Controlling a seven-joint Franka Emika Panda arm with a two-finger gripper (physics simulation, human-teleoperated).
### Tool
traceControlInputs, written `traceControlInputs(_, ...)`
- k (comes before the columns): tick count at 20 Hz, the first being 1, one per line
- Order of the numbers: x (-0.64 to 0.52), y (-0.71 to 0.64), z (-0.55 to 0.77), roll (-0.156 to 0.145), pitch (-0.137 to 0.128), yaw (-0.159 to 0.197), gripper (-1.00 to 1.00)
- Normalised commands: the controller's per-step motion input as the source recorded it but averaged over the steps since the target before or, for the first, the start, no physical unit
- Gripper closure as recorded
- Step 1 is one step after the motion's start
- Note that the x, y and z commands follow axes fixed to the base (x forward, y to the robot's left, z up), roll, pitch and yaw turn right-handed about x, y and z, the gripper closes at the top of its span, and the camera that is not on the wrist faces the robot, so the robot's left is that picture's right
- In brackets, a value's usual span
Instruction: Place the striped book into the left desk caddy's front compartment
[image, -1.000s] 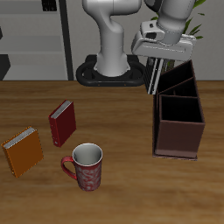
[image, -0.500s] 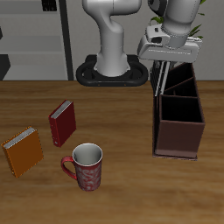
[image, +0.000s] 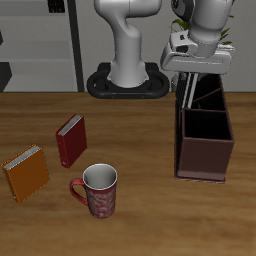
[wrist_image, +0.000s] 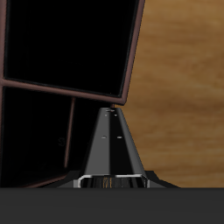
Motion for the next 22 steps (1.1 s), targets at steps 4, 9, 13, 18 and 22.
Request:
traceControlInputs(4, 0.09, 0.05, -0.03, 0.003, 0.004, -0.009, 1.0)
traceControlInputs(9, 0.01, 0.08, -0.08, 0.015, 0.016, -0.009, 1.0)
traceControlInputs(13, 0.02, 0.21, -0.16, 0.055, 0.024, 0.016, 1.0)
traceControlInputs(18, 0.02, 0.06, -0.11, 0.013, 0.011, -0.017, 1.0)
traceControlInputs(22, 0.05, 0.0, -0.1, -0.002, 0.02, -0.004, 1.0)
